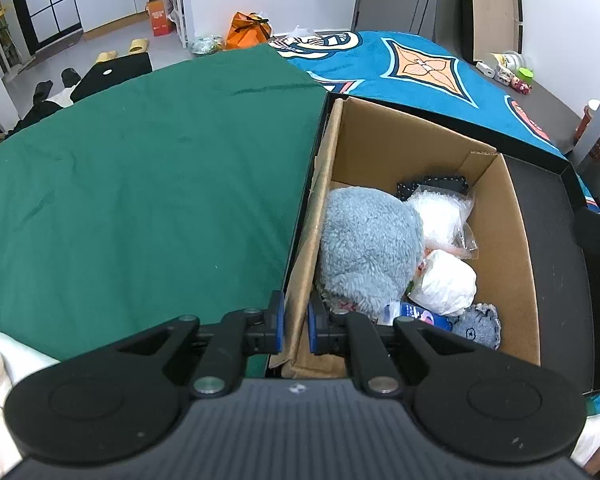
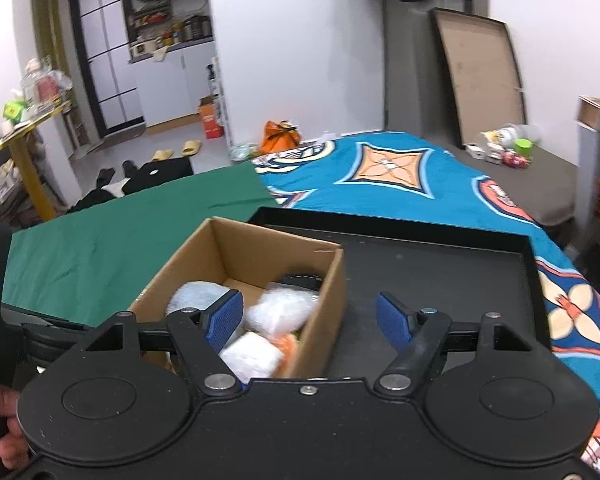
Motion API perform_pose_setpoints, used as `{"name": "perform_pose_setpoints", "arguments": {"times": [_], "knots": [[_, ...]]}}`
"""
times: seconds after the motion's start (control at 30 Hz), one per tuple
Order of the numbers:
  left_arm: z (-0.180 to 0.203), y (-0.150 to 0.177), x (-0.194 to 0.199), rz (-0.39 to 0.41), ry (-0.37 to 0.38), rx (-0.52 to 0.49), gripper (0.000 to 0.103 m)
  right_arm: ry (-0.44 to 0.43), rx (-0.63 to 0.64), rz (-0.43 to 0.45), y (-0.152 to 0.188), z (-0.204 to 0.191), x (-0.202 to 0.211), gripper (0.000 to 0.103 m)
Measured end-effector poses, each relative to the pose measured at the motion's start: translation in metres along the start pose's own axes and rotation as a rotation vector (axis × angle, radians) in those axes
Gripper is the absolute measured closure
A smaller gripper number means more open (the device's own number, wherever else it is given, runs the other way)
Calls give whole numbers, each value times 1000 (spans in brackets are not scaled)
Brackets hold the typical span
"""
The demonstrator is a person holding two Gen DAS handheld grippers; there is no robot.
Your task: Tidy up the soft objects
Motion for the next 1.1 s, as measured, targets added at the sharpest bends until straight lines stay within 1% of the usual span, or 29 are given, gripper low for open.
{"name": "perform_pose_setpoints", "arguments": {"times": [0.1, 0.2, 0.23, 0.3, 0.37, 0.43, 0.47, 0.53, 0.57, 0.6, 0.63, 0.67, 0.73, 0.77, 0.83, 1.1], "knots": [[-2, -1, 1, -6, -10, 20, 92, 18, -24, 12, 4, 9, 11, 30], [2, -2, 2, -37, -29, -2, 92, 28, -47, 29, 9, 18, 23, 29], [2, -2, 7, -23, -41, -6, 90, 30, -57, 35, 10, 20, 27, 28], [3, -4, 17, 1, -61, -9, 89, 35, -78, 42, 11, 26, 32, 26], [6, -4, 25, 0, -44, -8, 86, 35, -100, 49, 12, 30, 37, 25], [9, -5, 36, 7, -46, -14, 76, 30, -115, 56, 12, 33, 42, 21], [10, -6, 41, 15, -47, -12, 73, 30, -123, 62, 11, 34, 46, 20], [11, -8, 53, 33, -42, 3, 59, 25, -134, 71, 11, 38, 53, 15], [12, -8, 58, 38, -42, 11, 56, 21, -145, 77, 10, 39, 56, 14], [13, -9, 62, 42, -41, 17, 49, 15, -154, 82, 9, 41, 59, 12], [14, -9, 68, 50, -37, 20, 47, 11, -160, 87, 10, 42, 63, 10], [17, -11, 72, 58, -31, 19, 46, 8, -168, 93, 9, 44, 67, 9], [20, -13, 81, 71, -29, 16, 43, 6, -176, 104, 9, 48, 75, 2], [21, -14, 86, 78, -31, 16, 41, 5, -180, 113, 8, 49, 81, 0], [22, -15, 97, 97, -39, 30, 31, 6, -190, 125, 8, 53, 90, 0], [25, -11, 132, 131, -21, 46, 22, 17, -242, 167, 10, 66, 126, 0]]}}
Point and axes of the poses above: each gripper's, at about its wrist camera, not at the fingertips, and x roughly against the way its jaws point, z to its right, y to its underside, the point moved 4 cm from there along -x, roughly the way its jaws point, and after that the axes turned 14 degrees about -y, right-handed, at the moved point
